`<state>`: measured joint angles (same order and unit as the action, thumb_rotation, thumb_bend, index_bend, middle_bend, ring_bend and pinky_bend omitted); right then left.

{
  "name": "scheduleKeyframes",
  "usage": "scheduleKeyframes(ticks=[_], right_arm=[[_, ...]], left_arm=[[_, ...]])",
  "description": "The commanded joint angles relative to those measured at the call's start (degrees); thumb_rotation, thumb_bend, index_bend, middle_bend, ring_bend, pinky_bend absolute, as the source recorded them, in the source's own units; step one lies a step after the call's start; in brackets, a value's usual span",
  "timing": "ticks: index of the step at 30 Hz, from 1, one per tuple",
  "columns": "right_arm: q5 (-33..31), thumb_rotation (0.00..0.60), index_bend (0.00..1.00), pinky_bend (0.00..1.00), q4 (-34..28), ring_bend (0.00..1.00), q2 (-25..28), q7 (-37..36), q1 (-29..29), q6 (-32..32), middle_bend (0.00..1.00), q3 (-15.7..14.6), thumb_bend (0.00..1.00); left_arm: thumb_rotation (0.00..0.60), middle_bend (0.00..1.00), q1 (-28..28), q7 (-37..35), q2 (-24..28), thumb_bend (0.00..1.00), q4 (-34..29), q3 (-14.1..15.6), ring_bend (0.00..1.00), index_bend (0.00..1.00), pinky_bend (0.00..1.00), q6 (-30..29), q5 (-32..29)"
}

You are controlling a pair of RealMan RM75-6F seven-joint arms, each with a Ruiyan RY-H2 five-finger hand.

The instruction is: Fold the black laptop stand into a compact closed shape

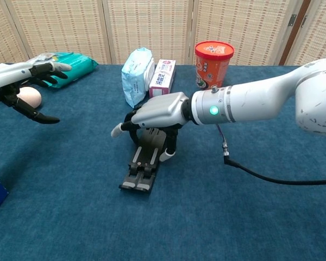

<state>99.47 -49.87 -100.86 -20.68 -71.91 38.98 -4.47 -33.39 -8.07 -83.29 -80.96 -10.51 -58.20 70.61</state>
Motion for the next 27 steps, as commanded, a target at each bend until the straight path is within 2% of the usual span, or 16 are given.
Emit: scheduleKeyframes(ticks=[1,3,5,6,8,10,12,19,22,27], right_arm=[[-0.3,0.600,0.00,0.00,0.5,0.09,-0.4,-0.3,0.2,0.6,0.54,0.2,0.17],[-0.4,0.600,0.00,0.00,0.6,0.09,-0.4,-0.6,0.2,0.9,0.54,0.2,0.17],[-0.4,0.600,0.00,0.00,0.2,0.08,-0.2,-0.9,0.1,0.7,0.48,-0.1,0.17],[-0.4,0.600,0.00,0.00,-0.2,0.06,0.1,-1.0,0.0,0.5,0.43,-0.2,0.17],[-0.6,0.600,0.00,0.00,-1.1,0.01,0.6,-1.2,-0.2,0.3,0.23,-0.2,0.17],[-1.1,0.600,0.00,0.00,-2.0,0.00,1.1,-0.8,-0.1,0.3,0.08,0.2,0.16],[-1.9,0.600,0.00,0.00,-3.3,0.00,1.7,0.1,-0.1,-0.1,0.01,0.6,0.16],[-5.7,0.600,0.00,0.00,-10.3,0.00,5.7,5.5,2.6,1.6,0.00,3.1,0.15],[-9.0,0.600,0.00,0.00,-15.5,0.00,9.0,10.1,6.9,6.3,0.00,4.7,0.15],[-18.0,0.600,0.00,0.00,-27.3,0.00,16.5,23.6,16.8,15.5,0.00,6.9,0.15]], left_arm=[[0.600,0.12,0.0,0.0,0.0,0.14,0.0,0.0,0.12,0.06,0.12,0.1,0.0],[0.600,0.12,-0.1,-0.1,-0.1,0.14,0.1,0.0,0.12,0.06,0.12,0.2,0.1],[0.600,0.12,-0.1,-0.2,-0.1,0.14,0.1,-0.1,0.12,0.06,0.12,0.3,0.1],[0.600,0.12,-0.2,-0.2,-0.1,0.14,0.2,-0.1,0.12,0.06,0.12,0.3,0.1],[0.600,0.12,-0.2,-0.3,-0.2,0.14,0.2,-0.1,0.12,0.06,0.12,0.3,0.2],[0.600,0.12,-0.2,-0.2,-0.2,0.14,0.2,-0.1,0.12,0.06,0.12,0.4,0.3],[0.600,0.12,-0.1,-0.1,-0.2,0.14,0.2,0.0,0.12,0.06,0.11,0.2,0.3],[0.600,0.12,0.1,0.0,0.6,0.14,-0.9,-0.1,0.12,0.06,0.11,0.2,0.3],[0.600,0.12,0.5,0.8,1.5,0.14,-1.9,0.1,0.12,0.06,0.11,-0.4,0.5],[0.600,0.14,1.9,5.0,3.1,0.14,-4.0,0.5,0.12,0.06,0.11,-3.3,0.1]])
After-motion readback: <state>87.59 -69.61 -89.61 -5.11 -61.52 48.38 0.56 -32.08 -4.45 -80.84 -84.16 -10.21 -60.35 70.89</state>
